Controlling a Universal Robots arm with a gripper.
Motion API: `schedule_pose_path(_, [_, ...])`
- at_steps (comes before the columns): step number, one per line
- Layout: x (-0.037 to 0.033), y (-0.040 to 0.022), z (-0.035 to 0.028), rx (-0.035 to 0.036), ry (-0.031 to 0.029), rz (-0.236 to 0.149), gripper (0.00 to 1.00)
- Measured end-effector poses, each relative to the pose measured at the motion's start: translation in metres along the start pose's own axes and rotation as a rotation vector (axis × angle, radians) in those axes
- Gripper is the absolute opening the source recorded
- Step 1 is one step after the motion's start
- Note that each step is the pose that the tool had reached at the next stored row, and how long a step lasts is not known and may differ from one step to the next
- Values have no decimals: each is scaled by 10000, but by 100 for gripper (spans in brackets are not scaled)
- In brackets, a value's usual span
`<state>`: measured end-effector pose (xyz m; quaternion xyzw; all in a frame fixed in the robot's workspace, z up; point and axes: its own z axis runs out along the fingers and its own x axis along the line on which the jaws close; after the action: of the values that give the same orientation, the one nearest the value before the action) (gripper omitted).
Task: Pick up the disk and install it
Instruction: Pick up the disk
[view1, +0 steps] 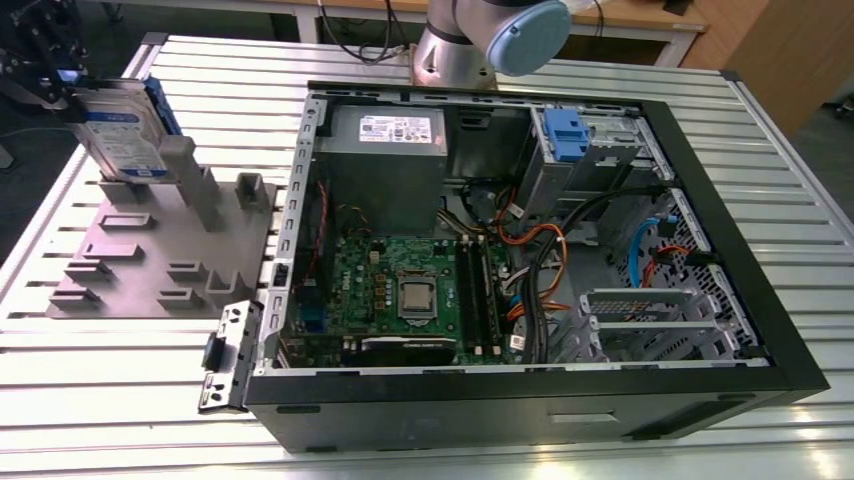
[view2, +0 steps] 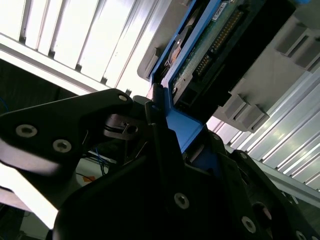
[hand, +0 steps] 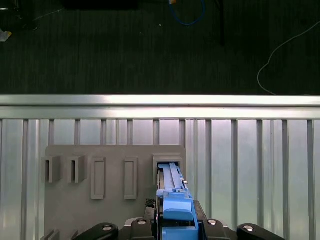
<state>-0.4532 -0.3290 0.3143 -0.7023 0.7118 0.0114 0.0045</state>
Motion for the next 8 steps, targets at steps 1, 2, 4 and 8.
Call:
schedule_pose_path(1, [0,0,-2,-1,0,1,36])
schedule_pose_path(2, [0,0,-3,1,-1,1,36])
schedule_pose_path(4, [0,0,-11,1,-1,1,36])
schedule_pose_path(8, [-1,0,-21,0,0,1,36])
